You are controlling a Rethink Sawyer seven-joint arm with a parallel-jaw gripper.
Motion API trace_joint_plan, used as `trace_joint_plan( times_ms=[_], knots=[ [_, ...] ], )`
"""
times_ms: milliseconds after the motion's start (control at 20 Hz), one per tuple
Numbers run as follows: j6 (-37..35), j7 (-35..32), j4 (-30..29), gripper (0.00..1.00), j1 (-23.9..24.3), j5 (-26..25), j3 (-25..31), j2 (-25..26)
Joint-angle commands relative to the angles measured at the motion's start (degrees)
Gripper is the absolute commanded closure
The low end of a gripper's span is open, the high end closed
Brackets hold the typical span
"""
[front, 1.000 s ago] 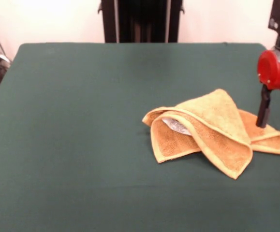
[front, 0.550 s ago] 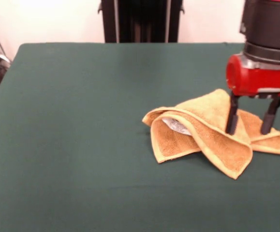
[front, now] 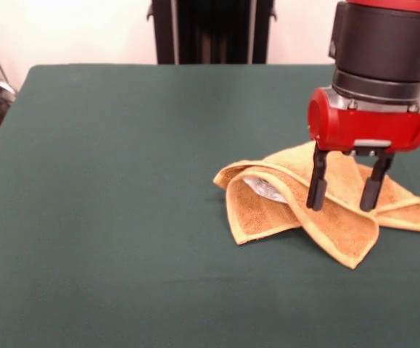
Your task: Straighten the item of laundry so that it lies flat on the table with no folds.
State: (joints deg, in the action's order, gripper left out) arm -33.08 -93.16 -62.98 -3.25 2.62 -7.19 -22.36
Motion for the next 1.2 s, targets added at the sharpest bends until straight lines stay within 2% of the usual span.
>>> trace_joint_plan(
  times_ms=[50, 650, 1200],
  knots=[
    [2.75, -2.5, -2.99, 0.0, -0.22, -2.93, 6.78, 5.95],
    [6.55, 0.03, -2.36, 0.0, 1.99, -6.31, 9.81, 8.28],
    [4.51, 0.71, 0.61, 0.0, 2.71, -7.59, 11.48, 10.33]
  ],
)
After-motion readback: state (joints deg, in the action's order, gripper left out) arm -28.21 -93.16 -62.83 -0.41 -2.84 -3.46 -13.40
